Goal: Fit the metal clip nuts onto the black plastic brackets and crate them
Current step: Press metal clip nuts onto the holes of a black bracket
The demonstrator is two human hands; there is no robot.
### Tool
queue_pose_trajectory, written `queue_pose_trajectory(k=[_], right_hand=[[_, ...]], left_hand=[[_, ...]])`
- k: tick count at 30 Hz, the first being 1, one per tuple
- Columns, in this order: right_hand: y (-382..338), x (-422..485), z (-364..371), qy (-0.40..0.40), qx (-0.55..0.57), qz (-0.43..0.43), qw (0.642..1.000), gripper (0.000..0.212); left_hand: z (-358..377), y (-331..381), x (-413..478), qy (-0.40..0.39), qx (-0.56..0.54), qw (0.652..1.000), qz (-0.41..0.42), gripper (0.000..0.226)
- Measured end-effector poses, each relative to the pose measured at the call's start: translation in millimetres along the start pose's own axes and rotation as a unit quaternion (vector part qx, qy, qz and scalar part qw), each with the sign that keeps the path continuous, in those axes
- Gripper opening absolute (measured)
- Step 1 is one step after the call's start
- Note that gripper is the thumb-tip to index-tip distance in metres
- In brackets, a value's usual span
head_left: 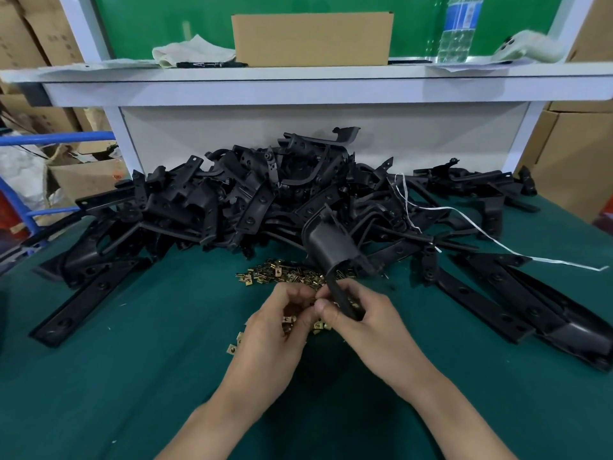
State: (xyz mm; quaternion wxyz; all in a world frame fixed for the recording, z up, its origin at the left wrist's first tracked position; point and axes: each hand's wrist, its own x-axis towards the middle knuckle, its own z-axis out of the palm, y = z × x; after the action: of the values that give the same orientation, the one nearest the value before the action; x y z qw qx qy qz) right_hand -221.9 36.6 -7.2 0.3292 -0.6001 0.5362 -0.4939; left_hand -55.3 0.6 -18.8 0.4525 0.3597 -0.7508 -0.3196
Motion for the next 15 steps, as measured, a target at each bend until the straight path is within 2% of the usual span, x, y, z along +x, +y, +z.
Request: queue_pose_trajectory(k=[3,8,15], right_hand=[[-2,1,-3,0.004,0.040,0.008,0.999,0.008],[-3,2,-2,0.016,0.055,0.006,0.998,0.014],[-4,1,1,0.040,0.047,-0.003,0.998,0.011]], left_hand=[[-1,5,0,0.008,-0.037,0.999,-0.012,0.012],[-1,9,1,0.010,-0.069,0.997,-0.042,0.021],[2,14,1,0.057,-0.075,0.994,-0.053,0.010]])
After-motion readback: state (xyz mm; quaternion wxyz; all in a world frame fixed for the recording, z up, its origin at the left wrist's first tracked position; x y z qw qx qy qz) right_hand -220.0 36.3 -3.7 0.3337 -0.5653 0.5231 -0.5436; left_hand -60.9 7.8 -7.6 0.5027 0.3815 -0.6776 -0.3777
